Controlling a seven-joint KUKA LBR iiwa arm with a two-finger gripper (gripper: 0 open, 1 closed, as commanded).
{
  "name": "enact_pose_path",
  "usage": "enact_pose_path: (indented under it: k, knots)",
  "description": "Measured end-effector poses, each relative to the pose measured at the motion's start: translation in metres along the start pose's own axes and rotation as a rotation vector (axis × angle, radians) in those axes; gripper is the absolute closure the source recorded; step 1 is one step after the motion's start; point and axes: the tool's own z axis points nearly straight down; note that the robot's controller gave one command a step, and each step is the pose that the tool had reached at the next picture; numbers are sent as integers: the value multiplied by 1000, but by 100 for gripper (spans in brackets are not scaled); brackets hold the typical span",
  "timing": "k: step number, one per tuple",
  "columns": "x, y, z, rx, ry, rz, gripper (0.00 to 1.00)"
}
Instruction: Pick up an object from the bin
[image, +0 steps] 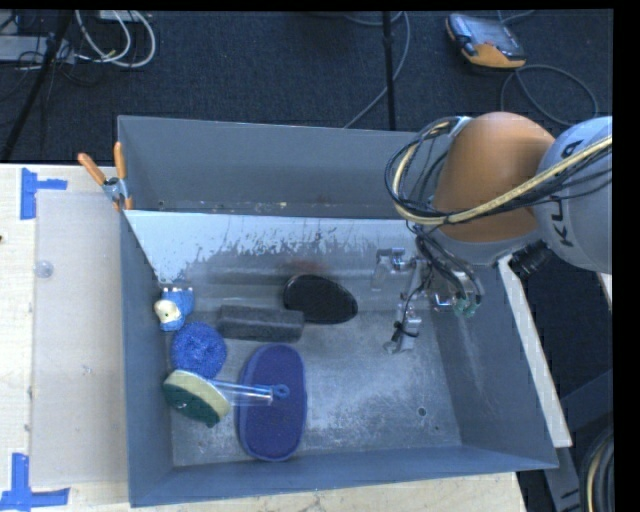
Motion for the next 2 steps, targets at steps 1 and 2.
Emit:
enact_pose_path:
  k: [1,2]
  knots:
    - [-11,40,59,0,-2,-38,0]
    - [-20,76,64,-1,-3,-182,0]
